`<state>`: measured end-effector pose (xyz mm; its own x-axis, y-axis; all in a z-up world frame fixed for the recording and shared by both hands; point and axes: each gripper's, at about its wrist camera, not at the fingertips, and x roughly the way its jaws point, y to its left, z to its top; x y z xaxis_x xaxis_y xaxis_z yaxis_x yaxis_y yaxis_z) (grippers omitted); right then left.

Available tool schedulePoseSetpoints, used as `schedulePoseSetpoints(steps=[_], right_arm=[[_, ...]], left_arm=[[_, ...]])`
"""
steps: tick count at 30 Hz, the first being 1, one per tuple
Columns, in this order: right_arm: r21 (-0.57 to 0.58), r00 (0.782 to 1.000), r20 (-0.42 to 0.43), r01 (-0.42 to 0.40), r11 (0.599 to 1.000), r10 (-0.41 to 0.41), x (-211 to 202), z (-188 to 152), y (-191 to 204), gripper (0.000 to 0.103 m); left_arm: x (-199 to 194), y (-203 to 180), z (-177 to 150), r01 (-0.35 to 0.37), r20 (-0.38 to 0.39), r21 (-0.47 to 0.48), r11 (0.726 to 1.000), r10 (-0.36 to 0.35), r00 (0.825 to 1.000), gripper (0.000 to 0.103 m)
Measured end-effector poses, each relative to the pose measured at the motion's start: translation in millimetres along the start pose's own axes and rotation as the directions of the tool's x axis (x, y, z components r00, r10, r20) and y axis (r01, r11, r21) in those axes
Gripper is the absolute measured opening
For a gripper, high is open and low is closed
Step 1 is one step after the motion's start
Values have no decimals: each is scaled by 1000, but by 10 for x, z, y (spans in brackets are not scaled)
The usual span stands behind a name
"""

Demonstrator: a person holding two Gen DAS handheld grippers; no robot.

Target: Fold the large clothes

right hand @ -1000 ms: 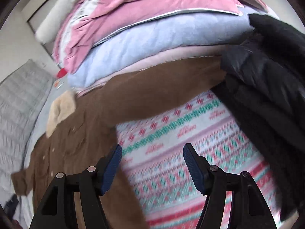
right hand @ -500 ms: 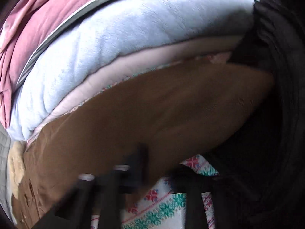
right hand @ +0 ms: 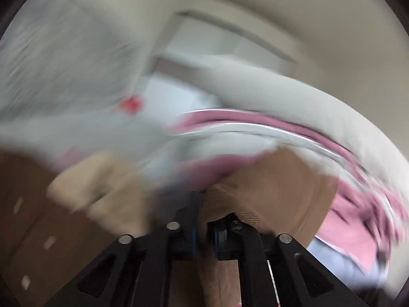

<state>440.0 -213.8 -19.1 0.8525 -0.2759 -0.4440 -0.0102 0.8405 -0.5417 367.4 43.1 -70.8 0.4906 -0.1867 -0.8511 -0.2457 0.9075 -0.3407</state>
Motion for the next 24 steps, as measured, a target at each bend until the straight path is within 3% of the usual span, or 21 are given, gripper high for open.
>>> schedulePoseSetpoints(steps=[1,2,4,5,7,9,10,11,13,15,18,20,24], right_arm=[[-88,994,-99,-60,994,51,167,-26,459,22],[-140,983,-160,-114,984,91,276,-93,767,35],[-211,958,-225,-227,951,178,341,-253,1320,40],[-220,956,-241,-222,950,167,347,-311,1438,40],[-190,965,-218,-189,963,147,312,-341,1418,40],[-107,937,-237,-286,952,255,293,-334,1271,40],[-57,910,-244,-358,932,334,275,-304,1163,40],[-40,905,-237,-372,928,353,244,-322,1119,40],[16,914,-209,-352,936,348,242,-303,933,41],[100,909,-206,-349,932,363,299,-328,811,54],[163,853,-273,-414,896,444,519,-454,840,55],[178,859,-282,-391,903,428,495,-472,842,55],[266,837,-266,-414,871,479,133,-467,663,56]], left_arm=[[4,55,16,0,-2,-17,1000,0,1000,78],[11,109,26,13,-6,-36,999,-14,1000,78],[-3,203,55,55,-19,-75,996,-56,998,78],[-25,222,66,64,-17,-82,995,-66,998,78],[-74,213,73,50,-3,-72,996,-50,999,78],[-123,166,87,19,24,-41,999,-18,1000,78],[-136,135,97,22,29,-25,999,-22,999,78],[-146,110,105,30,30,-17,999,-29,999,78],[-161,78,125,34,37,-2,999,-34,999,78],[-181,55,125,21,49,15,1000,-22,999,78],[-204,46,140,12,64,39,999,-14,998,78],[-242,114,181,16,69,43,999,-19,997,78],[-389,410,307,-46,132,16,999,43,990,78]])
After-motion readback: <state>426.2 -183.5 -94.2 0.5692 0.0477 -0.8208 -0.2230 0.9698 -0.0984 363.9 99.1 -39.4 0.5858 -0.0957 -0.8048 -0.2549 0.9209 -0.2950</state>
